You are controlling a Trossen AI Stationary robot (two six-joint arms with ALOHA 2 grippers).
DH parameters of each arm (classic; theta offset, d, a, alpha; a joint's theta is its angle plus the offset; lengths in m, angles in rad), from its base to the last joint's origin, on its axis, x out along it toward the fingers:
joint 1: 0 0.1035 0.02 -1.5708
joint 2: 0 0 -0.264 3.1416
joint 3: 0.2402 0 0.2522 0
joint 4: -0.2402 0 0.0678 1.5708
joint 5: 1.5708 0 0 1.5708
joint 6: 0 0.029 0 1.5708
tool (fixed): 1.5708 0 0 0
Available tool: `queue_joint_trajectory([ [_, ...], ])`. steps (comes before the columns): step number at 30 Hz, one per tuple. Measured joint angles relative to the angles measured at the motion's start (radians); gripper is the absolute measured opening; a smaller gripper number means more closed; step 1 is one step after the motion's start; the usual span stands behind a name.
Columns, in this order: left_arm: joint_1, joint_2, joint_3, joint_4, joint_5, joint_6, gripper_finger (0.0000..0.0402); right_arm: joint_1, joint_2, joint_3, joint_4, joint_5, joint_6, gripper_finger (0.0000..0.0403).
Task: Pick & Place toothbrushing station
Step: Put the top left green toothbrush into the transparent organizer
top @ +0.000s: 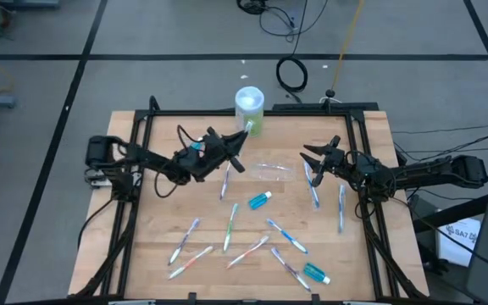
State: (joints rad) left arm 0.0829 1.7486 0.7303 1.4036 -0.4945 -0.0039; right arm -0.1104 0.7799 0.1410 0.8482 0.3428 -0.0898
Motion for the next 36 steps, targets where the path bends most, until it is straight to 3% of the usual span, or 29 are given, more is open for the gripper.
queue_joint_trajectory([
  [5, 0.019, 0.126, 0.012, 0.148, 0.031, 0.0, 0.001, 0.0, 0.0, 0.0, 0.0, 0.0, 0.0, 0.0125],
  [12, 0.044, 0.276, 0.177, 0.133, 0.123, 0.034, 0.001, 0.0, 0.0, 0.0, 0.0, 0.0, 0.0, 0.0125],
  [17, 0.045, 0.348, 0.242, 0.121, 0.12, 0.069, 0.0006, 0.0, 0.0, 0.0, -0.001, 0.0, 0.0, 0.0125],
  [27, 0.043, 0.458, 0.242, 0.118, 0.021, 0.003, 0.0011, 0.0, 0.0, 0.0, -0.007, 0.0, 0.0, 0.0125],
  [36, 0.012, 0.467, 0.242, 0.082, 0.012, 0.073, 0.0019, 0.0, 0.0, 0.0, -0.011, 0.0, 0.0, 0.0125],
])
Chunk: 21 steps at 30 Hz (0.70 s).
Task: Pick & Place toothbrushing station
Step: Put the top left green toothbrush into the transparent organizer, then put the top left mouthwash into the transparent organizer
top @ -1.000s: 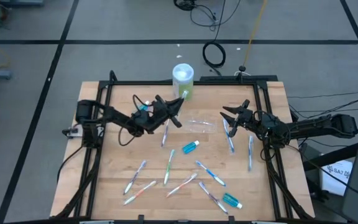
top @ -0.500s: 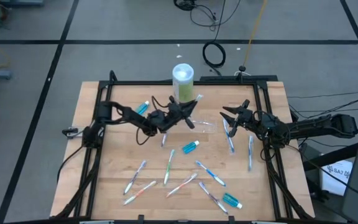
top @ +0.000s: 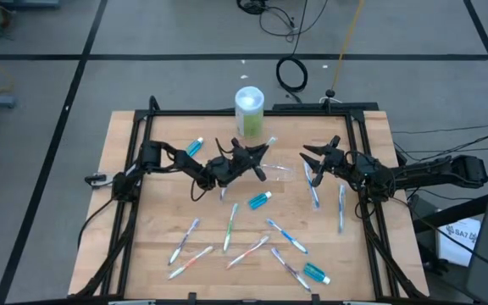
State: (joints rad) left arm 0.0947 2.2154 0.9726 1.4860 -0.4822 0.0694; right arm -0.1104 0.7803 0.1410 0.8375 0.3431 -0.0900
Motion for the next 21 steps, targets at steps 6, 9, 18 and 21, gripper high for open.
queue_joint_trajectory([
  [6, -0.027, 0.0, 0.0, -0.081, -0.135, 0.035, 0.0061, 0.0, 0.0, 0.0, -0.004, 0.0, 0.0, 0.0125],
  [9, -0.043, 0.0, 0.0, -0.097, -0.199, 0.091, 0.008, 0.0, 0.0, 0.0, -0.003, 0.0, 0.0, 0.0125],
  [18, -0.11, -0.03, -0.001, -0.122, -0.285, 0.192, 0.0133, 0.0, 0.0, 0.0, -0.004, 0.0, 0.0, 0.0125],
  [21, -0.123, -0.093, -0.001, -0.236, -0.345, 0.206, 0.0157, 0.0, 0.0, 0.0, -0.003, -0.001, 0.0, 0.0125],
])
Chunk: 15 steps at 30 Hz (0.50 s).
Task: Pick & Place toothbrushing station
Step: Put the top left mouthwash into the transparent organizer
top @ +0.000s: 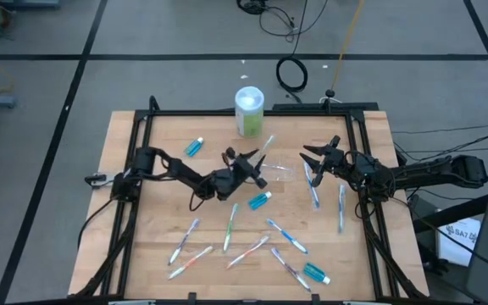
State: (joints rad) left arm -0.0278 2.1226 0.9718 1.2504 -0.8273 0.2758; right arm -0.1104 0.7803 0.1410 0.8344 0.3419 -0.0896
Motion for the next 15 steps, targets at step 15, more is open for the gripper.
queue_joint_trajectory([
  [15, 0.065, -0.63, 0.0, -1.21, 0.09, -0.4, 0.0229, 0.0, 0.0, 0.0, 0.0, -0.002, 0.024, 0.0125],
])
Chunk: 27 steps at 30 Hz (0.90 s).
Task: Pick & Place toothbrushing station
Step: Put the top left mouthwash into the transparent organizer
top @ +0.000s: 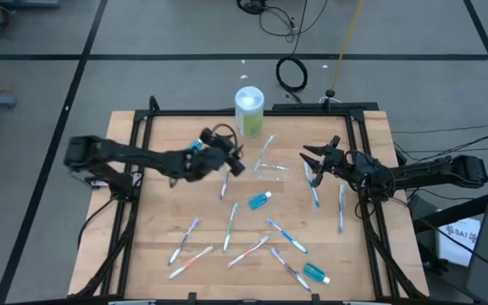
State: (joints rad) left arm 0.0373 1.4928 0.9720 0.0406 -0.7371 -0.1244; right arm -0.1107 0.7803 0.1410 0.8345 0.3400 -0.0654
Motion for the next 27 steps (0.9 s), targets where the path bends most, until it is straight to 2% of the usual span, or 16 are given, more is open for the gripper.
queue_joint_trajectory([
  [6, 0.103, -0.146, 0.0, -0.317, 0.149, -0.124, 0.023, 0.0, 0.0, 0.0, 0.0, 0.0, 0.0, 0.0125],
  [14, 0.265, -0.096, 0.0, -0.618, 0.326, -0.168, 0.023, 0.0, 0.0, 0.0, 0.003, -0.001, -0.001, 0.0125],
  [18, 0.345, -0.045, -0.001, -0.621, 0.39, -0.153, 0.023, 0.0, 0.0, 0.0, 0.002, -0.001, 0.0, 0.0125],
  [23, 0.449, 0.037, -0.001, -0.614, 0.564, -0.079, 0.023, 0.0, 0.0, 0.0, 0.005, -0.001, 0.001, 0.0125],
  [27, 0.516, 0.117, -0.001, -0.612, 0.58, 0.001, 0.023, 0.0, 0.0, 0.0, 0.0, -0.001, 0.001, 0.0125],
])
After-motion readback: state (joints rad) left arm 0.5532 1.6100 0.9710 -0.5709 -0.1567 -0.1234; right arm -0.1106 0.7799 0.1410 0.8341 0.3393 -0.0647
